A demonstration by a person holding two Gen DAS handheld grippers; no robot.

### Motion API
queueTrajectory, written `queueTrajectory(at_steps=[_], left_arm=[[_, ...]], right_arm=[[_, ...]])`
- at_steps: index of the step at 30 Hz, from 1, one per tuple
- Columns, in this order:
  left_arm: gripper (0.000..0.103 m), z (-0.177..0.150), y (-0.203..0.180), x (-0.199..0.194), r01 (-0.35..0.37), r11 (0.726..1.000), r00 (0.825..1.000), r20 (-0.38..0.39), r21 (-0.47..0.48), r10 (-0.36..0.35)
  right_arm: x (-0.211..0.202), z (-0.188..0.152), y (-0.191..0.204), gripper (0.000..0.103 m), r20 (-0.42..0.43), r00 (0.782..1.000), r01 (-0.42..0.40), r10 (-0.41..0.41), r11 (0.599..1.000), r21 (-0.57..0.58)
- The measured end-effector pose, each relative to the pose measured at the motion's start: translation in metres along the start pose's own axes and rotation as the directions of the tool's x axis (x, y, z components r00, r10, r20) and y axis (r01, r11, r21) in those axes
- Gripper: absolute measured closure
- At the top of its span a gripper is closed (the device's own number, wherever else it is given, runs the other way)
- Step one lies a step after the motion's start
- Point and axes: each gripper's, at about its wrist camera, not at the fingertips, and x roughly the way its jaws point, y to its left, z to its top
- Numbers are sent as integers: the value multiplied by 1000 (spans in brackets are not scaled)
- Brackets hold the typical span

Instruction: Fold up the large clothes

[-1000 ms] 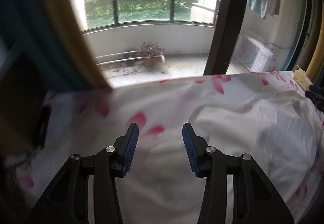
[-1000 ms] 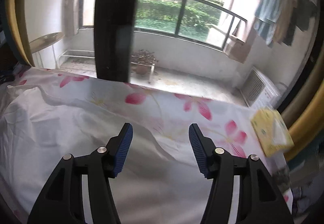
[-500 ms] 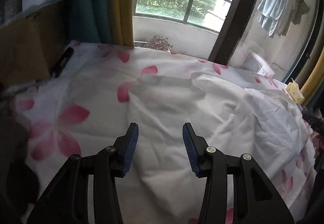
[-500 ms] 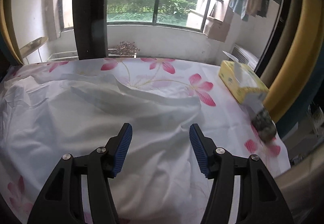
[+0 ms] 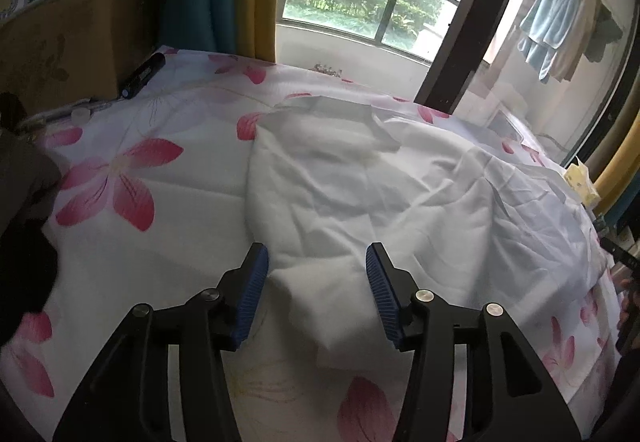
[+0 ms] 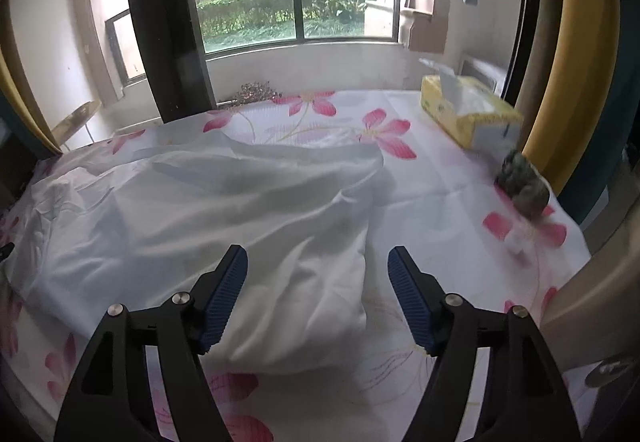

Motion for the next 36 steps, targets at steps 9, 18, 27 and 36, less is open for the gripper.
queueTrajectory(at_steps=[9, 18, 27, 36], left_arm=[[42, -12, -5, -8, 48, 999, 999, -14, -5, -48], [43, -19, -23, -3, -3, 995, 999, -53, 97, 9], [94, -29, -20, -20, 84, 995, 995, -50, 56, -81], [94, -45, -18, -48, 99, 995, 995, -26, 10, -99]], right_arm=[[3, -22, -11, 30, -39, 999, -12, 13, 999, 34], [3, -41, -16, 56, -53, 993, -105, 109, 991, 83], [-7, -46, -4, 94, -28, 987, -154, 155, 987, 39], [-37, -63, -13, 94, -9, 990, -141, 142, 989, 46]])
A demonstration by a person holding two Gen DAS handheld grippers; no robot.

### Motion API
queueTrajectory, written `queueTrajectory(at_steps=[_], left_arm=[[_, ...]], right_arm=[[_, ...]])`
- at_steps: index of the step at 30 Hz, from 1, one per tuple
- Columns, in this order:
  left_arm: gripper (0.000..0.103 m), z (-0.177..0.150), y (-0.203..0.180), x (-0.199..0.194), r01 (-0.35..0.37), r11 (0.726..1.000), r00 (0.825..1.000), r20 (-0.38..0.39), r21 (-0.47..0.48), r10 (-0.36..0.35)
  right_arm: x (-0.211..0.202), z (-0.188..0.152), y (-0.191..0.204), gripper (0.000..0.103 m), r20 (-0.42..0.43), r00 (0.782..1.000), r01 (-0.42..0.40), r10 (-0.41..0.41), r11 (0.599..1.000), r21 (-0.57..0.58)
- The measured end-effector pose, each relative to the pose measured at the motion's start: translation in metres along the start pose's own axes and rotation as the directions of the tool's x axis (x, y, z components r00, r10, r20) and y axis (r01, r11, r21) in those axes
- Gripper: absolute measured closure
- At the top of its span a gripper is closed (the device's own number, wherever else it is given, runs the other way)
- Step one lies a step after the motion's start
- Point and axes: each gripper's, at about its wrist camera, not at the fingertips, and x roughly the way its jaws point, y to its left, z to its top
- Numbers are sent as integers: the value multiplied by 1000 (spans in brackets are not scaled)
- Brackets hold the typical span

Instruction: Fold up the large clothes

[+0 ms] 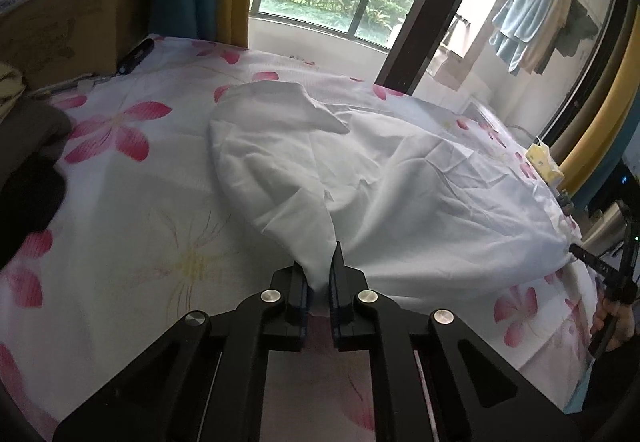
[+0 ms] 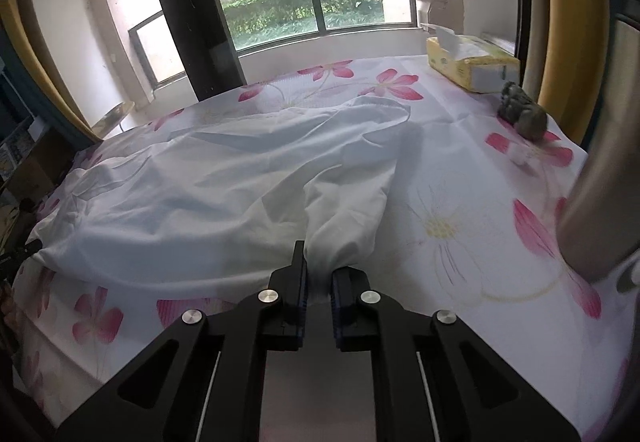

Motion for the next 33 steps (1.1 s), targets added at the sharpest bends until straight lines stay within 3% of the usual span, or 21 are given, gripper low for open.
queueTrajectory(at_steps=[14, 19, 21, 23, 26, 31, 33], left_arm=[[94, -42, -2, -33, 22, 1000, 999, -32, 0, -22], [93, -61, -3, -42, 41, 998, 995, -94, 41, -37], [87, -66, -3, -43, 48, 997, 991, -126, 58, -40], [71, -67, -1, -48, 33, 997, 991, -128, 69, -24], [55, -63, 4, -60, 20, 997, 996, -90, 69, -14], [50, -42, 21, -72, -20, 998, 1000, -10, 57, 20], [50, -31, 27, -68, -38, 998, 999, -1, 52, 38]], right_arm=[[-36, -45, -1, 94, -24, 999, 44, -44, 999, -5], [-48, -61, -4, 94, -37, 997, 68, -69, 998, -12], [-51, -67, -5, 93, -45, 996, 75, -75, 997, -16], [-51, -70, -6, 92, -57, 995, 77, -78, 997, -15], [-53, -70, -8, 87, -74, 994, 87, -86, 996, 6], [-67, -56, -3, 75, -67, 989, 129, -130, 991, -17], [-74, -48, -1, 58, -49, 985, 164, -165, 986, -26]])
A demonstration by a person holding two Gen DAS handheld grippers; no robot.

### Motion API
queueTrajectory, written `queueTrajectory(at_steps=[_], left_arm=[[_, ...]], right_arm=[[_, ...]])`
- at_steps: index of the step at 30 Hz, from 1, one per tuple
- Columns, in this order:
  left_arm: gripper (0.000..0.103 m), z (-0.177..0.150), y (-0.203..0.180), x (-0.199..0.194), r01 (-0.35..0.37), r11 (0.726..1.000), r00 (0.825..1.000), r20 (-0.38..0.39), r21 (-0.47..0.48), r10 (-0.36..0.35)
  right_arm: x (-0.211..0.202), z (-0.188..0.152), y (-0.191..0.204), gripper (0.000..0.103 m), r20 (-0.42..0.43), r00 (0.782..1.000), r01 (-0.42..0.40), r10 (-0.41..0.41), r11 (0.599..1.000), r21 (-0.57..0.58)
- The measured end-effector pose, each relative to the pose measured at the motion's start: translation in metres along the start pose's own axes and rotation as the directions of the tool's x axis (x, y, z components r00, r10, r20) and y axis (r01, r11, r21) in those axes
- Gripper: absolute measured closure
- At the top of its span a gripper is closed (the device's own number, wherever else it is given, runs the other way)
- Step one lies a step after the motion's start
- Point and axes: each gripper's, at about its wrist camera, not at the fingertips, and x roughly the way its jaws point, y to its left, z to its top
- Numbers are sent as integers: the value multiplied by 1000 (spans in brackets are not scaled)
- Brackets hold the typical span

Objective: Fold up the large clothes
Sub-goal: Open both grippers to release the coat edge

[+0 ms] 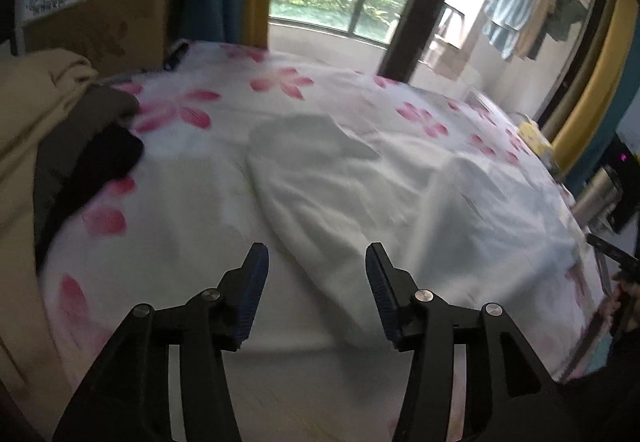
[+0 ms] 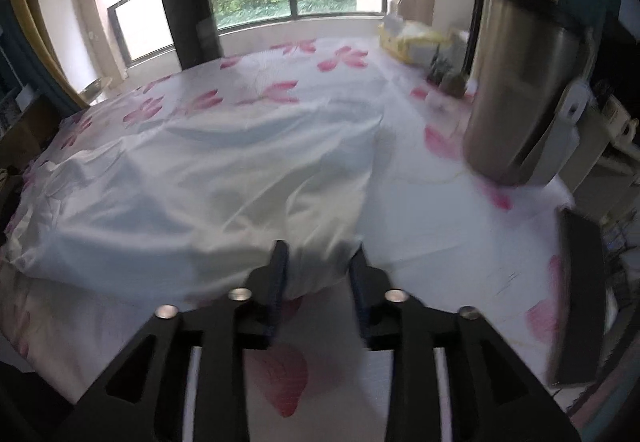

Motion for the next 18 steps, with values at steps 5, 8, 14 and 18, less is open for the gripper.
queueTrajectory(at_steps=[5, 8, 14, 18], left_arm=[[50, 36, 4, 23, 2, 1000, 1000, 6, 31, -2], [50, 53, -2, 47, -40, 994, 999, -22, 103, 42], [50, 75, -7, 96, -118, 975, 987, -90, 190, 137], [50, 86, 2, 115, -172, 970, 976, -107, 174, 192]], right_arm=[[-8, 17, -7, 45, 52, 998, 34, -36, 998, 45], [-4, 24, -7, 45, 60, 997, 34, -38, 998, 60], [15, 38, 14, 45, 51, 999, -13, 11, 1000, 23], [29, 49, 26, 45, 38, 999, -31, 32, 999, -4]])
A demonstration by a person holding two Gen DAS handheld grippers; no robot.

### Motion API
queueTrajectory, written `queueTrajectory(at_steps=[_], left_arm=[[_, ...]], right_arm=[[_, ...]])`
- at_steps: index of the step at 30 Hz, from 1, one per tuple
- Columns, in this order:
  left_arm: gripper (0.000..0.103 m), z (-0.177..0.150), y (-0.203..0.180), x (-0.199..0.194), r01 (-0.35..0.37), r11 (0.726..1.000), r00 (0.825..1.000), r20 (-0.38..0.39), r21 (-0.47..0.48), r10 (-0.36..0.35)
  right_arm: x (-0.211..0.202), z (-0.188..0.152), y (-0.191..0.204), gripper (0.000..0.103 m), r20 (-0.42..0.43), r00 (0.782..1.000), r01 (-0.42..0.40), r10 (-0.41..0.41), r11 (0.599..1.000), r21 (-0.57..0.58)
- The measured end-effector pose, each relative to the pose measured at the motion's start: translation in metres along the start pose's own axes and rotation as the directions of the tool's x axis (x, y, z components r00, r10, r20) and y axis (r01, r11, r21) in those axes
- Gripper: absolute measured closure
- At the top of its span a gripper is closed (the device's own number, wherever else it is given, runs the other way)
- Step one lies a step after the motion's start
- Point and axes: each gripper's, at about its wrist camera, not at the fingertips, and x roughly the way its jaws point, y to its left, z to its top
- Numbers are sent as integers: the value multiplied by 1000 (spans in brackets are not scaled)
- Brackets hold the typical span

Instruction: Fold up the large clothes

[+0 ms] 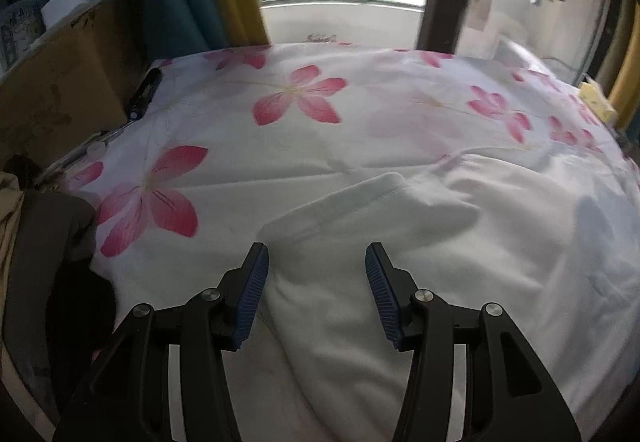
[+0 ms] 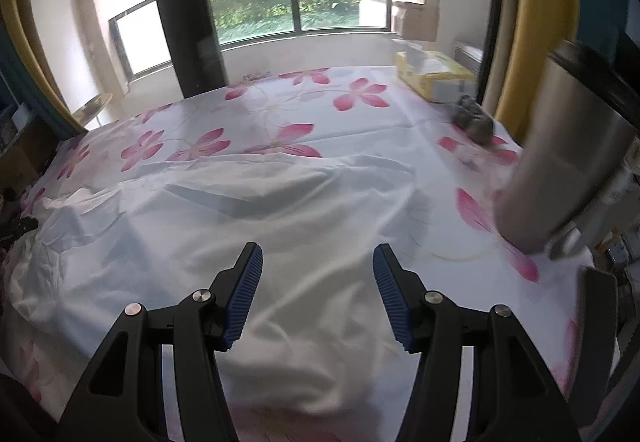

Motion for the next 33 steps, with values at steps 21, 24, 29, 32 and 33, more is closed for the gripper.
queueTrajectory(at_steps=[21, 24, 29, 32, 33], left_arm=[[50, 52, -44, -39, 30, 998, 994, 107, 57, -36], [50, 69, -87, -29, 145, 977, 985, 73, 158, -158], [50, 75, -144, 4, 255, 933, 967, -46, 255, -252], [50, 71, -162, 26, 290, 922, 956, -119, 259, -267], [50, 70, -167, 31, 287, 920, 957, -130, 266, -261]], right_arm=[[73, 32, -11, 45, -111, 991, 73, -71, 997, 16], [69, 31, -12, 45, -94, 994, 62, -59, 998, 30], [61, 25, -14, 45, -68, 997, 40, -36, 998, 55], [57, 20, -17, 45, -52, 998, 26, -22, 997, 73], [55, 18, -18, 45, -44, 999, 24, -21, 996, 82]])
